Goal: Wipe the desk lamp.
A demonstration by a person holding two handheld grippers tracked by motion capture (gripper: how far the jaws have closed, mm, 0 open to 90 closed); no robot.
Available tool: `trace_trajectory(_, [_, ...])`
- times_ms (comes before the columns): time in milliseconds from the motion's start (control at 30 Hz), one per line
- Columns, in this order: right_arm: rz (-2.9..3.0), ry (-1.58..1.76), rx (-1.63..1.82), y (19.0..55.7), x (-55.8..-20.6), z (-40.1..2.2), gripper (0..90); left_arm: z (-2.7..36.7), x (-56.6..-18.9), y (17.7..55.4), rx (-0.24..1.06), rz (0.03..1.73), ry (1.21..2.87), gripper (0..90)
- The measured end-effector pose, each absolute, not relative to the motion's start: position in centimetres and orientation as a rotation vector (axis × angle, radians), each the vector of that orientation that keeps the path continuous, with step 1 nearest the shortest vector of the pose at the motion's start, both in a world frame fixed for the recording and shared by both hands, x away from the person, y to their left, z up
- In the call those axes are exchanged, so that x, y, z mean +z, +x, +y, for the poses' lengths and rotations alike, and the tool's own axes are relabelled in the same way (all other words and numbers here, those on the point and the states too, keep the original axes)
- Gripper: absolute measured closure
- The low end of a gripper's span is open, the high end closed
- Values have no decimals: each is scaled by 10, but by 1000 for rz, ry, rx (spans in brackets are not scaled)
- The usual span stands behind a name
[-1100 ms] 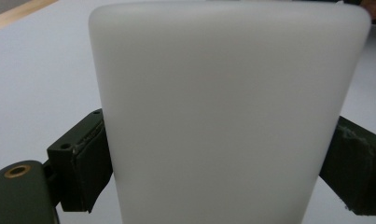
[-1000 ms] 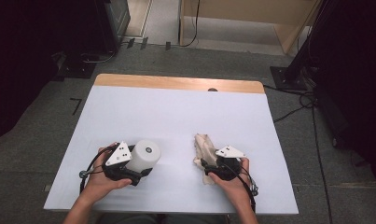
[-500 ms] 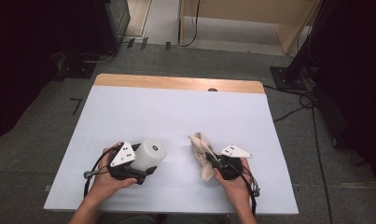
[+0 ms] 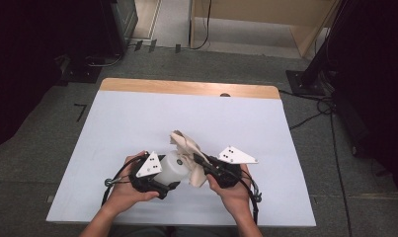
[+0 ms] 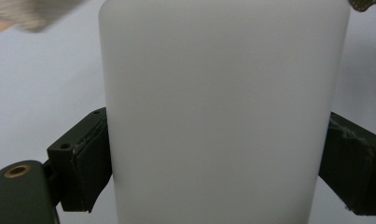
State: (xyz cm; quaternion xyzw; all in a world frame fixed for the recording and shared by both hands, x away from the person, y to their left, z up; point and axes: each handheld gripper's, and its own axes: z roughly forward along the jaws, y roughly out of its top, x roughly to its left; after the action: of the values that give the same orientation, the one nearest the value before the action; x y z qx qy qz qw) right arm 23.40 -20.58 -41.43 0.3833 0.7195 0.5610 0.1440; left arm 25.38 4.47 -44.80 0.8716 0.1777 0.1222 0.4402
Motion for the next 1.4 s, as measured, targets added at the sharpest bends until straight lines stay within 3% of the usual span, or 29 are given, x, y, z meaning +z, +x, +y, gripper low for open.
trace_trajectory(233, [2121,1149,1532,244,-414,-182,840,41,-451,256,288,424,2145,85])
trace_trajectory(533, [2096,1215,1492,245,-427,-187,839,40,-452,252,320,424,2137,84])
trace_trajectory(1033, [2088,1168,1626,234,-411,-177,838,30,-451,246,389,416,2172,85])
trace_trajectory(1400, [2079,1259,1472,243,-431,-193,839,37,-451,252,322,479,2146,85])
